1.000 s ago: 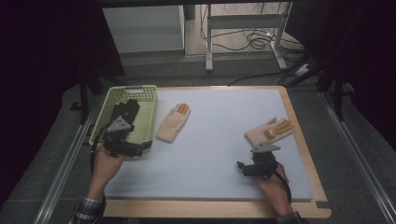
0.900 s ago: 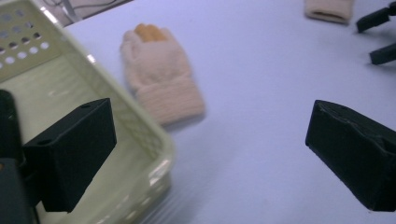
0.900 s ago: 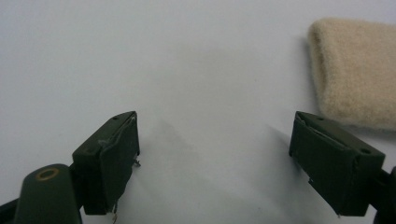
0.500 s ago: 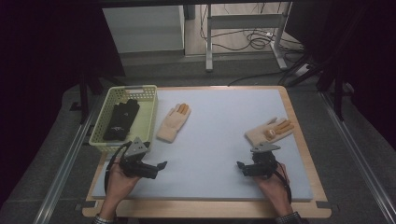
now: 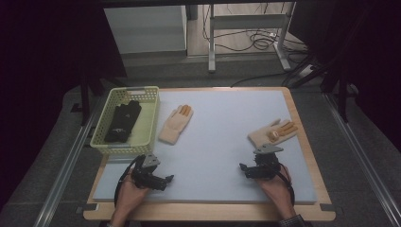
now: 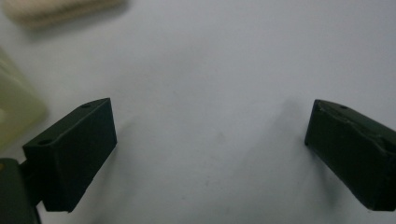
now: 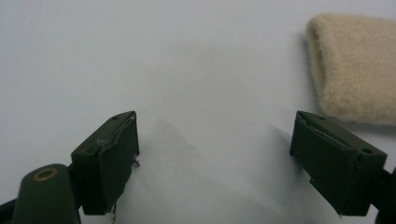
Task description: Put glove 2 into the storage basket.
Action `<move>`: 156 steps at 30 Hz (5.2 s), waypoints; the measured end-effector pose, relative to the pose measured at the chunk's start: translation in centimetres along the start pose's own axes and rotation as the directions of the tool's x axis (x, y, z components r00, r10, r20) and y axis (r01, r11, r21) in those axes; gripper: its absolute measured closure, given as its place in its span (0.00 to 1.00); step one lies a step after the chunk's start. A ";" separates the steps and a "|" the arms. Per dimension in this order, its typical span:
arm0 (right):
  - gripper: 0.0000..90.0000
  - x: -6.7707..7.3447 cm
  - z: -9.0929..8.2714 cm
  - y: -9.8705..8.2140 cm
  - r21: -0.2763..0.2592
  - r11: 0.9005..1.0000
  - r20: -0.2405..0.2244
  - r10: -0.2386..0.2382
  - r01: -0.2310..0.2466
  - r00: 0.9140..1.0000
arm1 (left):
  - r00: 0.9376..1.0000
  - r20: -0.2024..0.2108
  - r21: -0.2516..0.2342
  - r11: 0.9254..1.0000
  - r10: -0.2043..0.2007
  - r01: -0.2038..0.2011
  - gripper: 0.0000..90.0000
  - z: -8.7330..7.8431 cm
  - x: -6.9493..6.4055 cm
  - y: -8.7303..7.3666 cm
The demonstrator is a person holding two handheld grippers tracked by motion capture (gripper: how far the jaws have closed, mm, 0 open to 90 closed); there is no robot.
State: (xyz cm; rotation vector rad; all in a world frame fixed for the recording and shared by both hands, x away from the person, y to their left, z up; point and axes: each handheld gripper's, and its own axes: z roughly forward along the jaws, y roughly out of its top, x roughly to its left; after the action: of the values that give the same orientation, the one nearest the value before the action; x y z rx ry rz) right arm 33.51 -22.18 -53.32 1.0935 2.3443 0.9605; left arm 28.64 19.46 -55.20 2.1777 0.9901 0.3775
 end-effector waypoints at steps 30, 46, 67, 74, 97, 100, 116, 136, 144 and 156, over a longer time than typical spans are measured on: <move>0.21 2.0 2.6 5.0 -0.012 0.998 -0.126 -0.068 0.067 0.990 | 1.000 0.005 0.001 1.000 -0.016 0.016 0.03 0.1 0.1 -0.1; 0.41 5.9 8.9 12.0 -0.046 0.991 -0.248 -0.133 0.126 0.960 | 1.000 0.006 -0.009 1.000 -0.027 0.027 0.05 0.0 0.2 -0.1; 0.65 8.7 15.0 18.3 -0.077 0.981 -0.286 -0.195 0.180 0.938 | 1.000 0.022 0.011 1.000 -0.006 0.006 0.00 0.1 0.2 0.0; 0.48 8.9 17.4 19.8 -0.082 0.990 -0.279 -0.131 0.112 0.951 | 1.000 0.023 0.011 1.000 -0.007 0.007 0.00 0.1 0.2 0.0; 0.70 10.6 20.0 20.5 0.020 0.984 -0.179 -0.170 0.176 0.969 | 1.000 0.021 0.011 1.000 -0.005 0.005 0.00 0.1 0.1 0.0; 0.71 10.4 19.7 20.4 0.016 0.985 -0.202 -0.163 0.170 0.966 | 1.000 0.021 0.010 1.000 -0.005 0.005 0.00 0.1 0.2 0.0; 0.95 9.0 14.5 20.1 -0.072 0.977 -0.269 -0.211 0.198 0.940 | 1.000 0.020 0.012 1.000 -0.003 0.003 0.00 0.1 0.2 0.0; 0.94 6.1 3.7 14.3 -0.087 0.971 -0.306 -0.237 0.221 0.922 | 1.000 0.020 0.009 1.000 -0.005 0.005 0.00 0.2 0.2 0.0; 0.94 5.5 2.6 10.2 -0.051 0.975 -0.313 -0.223 0.218 0.923 | 1.000 0.018 0.010 1.000 -0.003 0.003 0.00 0.2 0.2 0.0; 0.56 4.9 3.4 8.3 -0.044 0.984 -0.293 -0.176 0.171 0.940 | 1.000 0.018 0.010 1.000 -0.005 0.005 0.00 0.2 0.1 0.0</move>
State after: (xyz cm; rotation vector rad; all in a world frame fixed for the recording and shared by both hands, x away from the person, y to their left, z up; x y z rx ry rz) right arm 36.72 -13.06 -49.97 0.7611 2.6109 1.1417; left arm 28.80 19.50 -55.32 2.1833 0.9895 0.3505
